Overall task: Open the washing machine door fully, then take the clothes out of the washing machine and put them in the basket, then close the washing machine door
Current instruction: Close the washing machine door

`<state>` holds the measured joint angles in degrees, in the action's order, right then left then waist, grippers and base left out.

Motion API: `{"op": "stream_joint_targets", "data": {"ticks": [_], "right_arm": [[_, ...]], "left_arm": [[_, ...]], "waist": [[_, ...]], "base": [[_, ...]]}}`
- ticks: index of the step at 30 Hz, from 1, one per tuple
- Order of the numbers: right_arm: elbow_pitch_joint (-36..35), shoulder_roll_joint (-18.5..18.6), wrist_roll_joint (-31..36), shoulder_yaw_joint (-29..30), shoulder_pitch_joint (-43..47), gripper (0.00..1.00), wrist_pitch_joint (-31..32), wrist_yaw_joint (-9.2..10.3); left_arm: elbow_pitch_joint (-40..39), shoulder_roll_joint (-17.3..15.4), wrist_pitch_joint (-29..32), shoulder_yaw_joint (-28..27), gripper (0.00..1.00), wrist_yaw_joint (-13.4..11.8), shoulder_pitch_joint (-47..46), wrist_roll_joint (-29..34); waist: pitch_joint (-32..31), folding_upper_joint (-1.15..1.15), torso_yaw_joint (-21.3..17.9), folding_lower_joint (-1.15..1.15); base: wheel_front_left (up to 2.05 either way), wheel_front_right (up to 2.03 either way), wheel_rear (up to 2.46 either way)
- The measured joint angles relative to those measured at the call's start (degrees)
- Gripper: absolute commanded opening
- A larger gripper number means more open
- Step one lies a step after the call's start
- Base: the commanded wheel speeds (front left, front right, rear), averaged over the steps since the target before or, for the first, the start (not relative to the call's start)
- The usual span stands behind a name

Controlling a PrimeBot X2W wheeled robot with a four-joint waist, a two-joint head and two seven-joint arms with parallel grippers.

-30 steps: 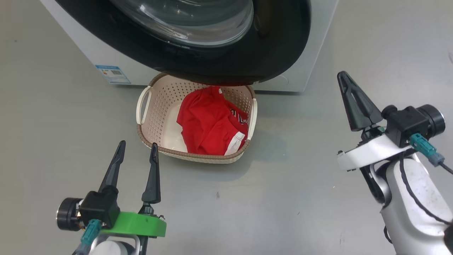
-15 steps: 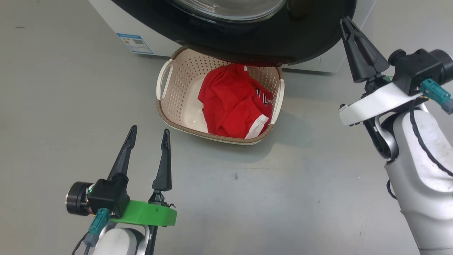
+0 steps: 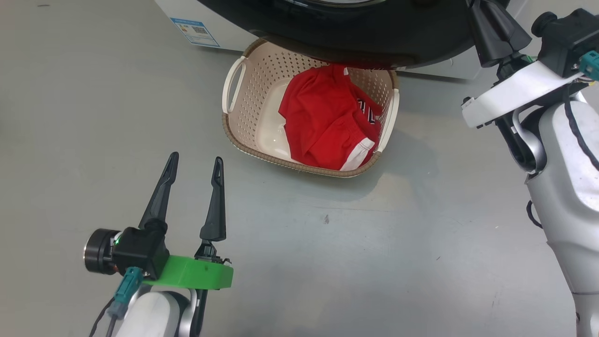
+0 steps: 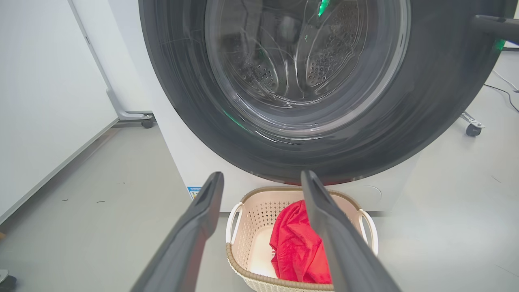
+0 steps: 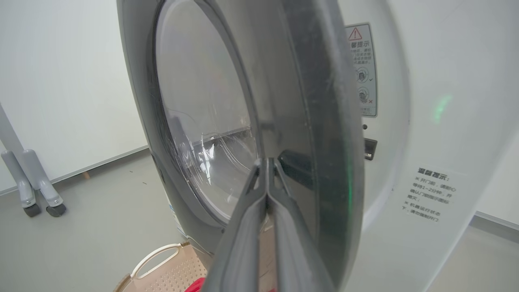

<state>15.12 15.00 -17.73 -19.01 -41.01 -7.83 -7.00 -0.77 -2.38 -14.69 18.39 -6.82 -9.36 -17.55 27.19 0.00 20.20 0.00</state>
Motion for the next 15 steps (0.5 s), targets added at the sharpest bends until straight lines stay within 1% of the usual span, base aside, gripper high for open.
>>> {"op": "stream_joint_targets", "data": {"ticks": [3, 9, 15], "right_arm": [[0.96, 0.77, -0.43, 0.02, -1.48, 0.00, 0.03, -0.51], [3.36, 3.10, -0.92, 0.68, -5.20, 0.00, 0.21, -0.49], [5.61, 4.49, -1.43, 0.58, -8.59, 0.00, 0.55, -0.49]], "left_arm": [[-0.08, 0.03, 0.00, 0.01, 1.00, -0.01, -0.03, 0.07], [-0.09, 0.16, 0.00, 0.46, 1.00, -0.01, -0.33, 0.08], [-0.24, 0.21, 0.00, 1.05, 1.00, -0.01, -1.23, 0.05]], "waist": [[0.42, 0.00, 0.15, 0.00], [1.08, 0.00, 0.67, 0.00], [1.48, 0.00, 1.16, 0.00]], "base": [[0.00, 0.00, 0.00], [0.00, 0.00, 0.00], [0.00, 0.00, 0.00]]}}
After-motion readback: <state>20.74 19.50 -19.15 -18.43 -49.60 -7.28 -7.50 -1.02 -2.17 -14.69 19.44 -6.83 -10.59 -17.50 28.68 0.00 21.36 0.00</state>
